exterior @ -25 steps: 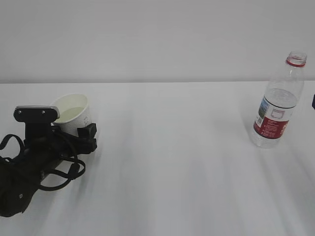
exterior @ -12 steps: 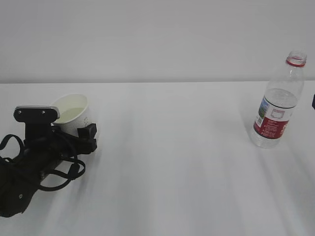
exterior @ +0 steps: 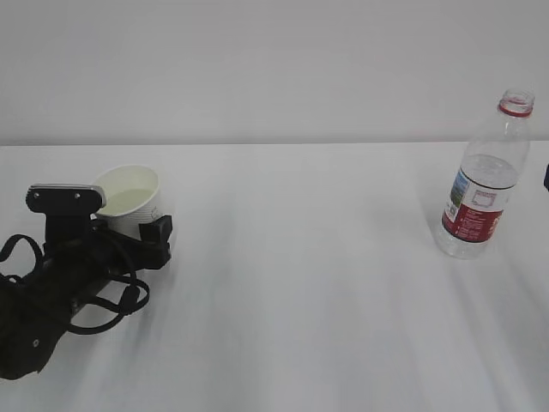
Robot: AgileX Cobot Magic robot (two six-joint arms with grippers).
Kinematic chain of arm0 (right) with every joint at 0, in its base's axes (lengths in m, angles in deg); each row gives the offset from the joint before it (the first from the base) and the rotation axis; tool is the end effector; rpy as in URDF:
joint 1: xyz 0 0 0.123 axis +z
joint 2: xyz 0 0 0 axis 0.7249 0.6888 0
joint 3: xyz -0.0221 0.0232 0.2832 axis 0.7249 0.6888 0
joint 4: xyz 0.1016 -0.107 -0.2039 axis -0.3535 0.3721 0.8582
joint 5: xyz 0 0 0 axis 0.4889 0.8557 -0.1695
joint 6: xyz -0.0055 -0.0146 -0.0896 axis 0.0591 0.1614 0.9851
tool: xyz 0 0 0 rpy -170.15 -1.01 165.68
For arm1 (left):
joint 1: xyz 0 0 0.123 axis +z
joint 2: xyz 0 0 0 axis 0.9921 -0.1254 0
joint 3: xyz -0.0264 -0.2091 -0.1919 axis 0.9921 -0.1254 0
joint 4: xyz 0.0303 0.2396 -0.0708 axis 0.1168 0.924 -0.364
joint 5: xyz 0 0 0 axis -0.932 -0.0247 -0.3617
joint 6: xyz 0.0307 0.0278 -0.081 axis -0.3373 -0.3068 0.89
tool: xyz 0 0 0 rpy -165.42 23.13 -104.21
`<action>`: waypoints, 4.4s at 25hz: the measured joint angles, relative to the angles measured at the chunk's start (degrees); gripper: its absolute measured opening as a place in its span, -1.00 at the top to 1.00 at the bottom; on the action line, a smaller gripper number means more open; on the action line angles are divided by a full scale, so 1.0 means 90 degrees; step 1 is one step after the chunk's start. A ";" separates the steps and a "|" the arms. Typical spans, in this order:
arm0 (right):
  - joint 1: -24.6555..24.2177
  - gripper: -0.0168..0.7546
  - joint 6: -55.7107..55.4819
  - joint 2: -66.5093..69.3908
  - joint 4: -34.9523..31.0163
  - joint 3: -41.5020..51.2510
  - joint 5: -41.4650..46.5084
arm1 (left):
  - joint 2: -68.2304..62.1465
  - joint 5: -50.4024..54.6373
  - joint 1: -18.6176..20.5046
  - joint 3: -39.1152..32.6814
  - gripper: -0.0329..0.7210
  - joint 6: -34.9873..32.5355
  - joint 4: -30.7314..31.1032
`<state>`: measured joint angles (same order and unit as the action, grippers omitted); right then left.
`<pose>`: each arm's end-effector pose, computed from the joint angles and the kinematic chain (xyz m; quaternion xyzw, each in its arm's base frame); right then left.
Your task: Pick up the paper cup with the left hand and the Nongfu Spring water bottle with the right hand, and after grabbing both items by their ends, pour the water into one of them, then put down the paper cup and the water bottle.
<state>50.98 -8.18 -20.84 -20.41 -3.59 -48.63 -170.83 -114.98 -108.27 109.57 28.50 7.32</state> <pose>0.1757 0.0132 0.2297 -0.0710 0.7840 -0.0115 0.6165 0.2942 -0.1157 0.0726 0.0149 0.8067 -0.0989 0.5824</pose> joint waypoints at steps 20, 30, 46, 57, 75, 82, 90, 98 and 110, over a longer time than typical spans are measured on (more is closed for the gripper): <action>0.0000 -0.58 0.0000 0.0000 0.0000 0.0000 0.0000 | 0.0012 -0.0024 0.0000 -0.0136 -0.90 0.0000 0.0000; 0.0000 -0.58 0.0015 0.0000 0.0000 0.0000 0.0000 | 0.0026 -0.0060 0.0000 -0.0314 -0.89 0.0000 0.0037; 0.0000 -0.58 0.0422 0.0000 0.0055 0.0000 0.0000 | 0.0079 -0.0060 -0.0449 -0.0413 -0.86 0.0037 -0.0349; 0.0000 -0.58 0.0446 0.0000 0.0069 0.0000 0.0000 | 0.0548 -0.0060 -0.0449 -0.0931 -0.85 0.0037 -0.0344; 0.0000 -0.58 0.0446 0.0000 0.0069 0.0000 -0.0461 | 0.0998 -0.0073 -0.0493 -0.1331 -0.63 0.0048 -0.0297; 0.0000 -0.58 0.0448 0.0000 0.0069 0.0000 -0.0778 | 0.1212 -0.0073 -0.0493 -0.1331 -0.62 0.0048 -0.0060; 0.0000 -0.57 0.0448 0.0000 0.0069 0.0000 -0.0793 | 0.1791 -0.0073 -0.0493 -0.1342 -0.62 0.0048 0.0074; 0.0000 -0.57 0.0448 0.0000 0.0069 -0.0122 -0.0793 | 0.2429 -0.0073 -0.0493 -0.1380 -0.62 0.0048 0.0074; 0.0000 -0.57 0.0335 -0.0014 0.0069 -0.0966 -0.0215 | 0.3591 0.0179 -0.0493 -0.1393 -0.62 0.0048 0.0074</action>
<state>50.98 -5.16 -20.96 -19.79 -12.28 -50.56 -138.51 -113.37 -112.70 97.03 28.93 7.99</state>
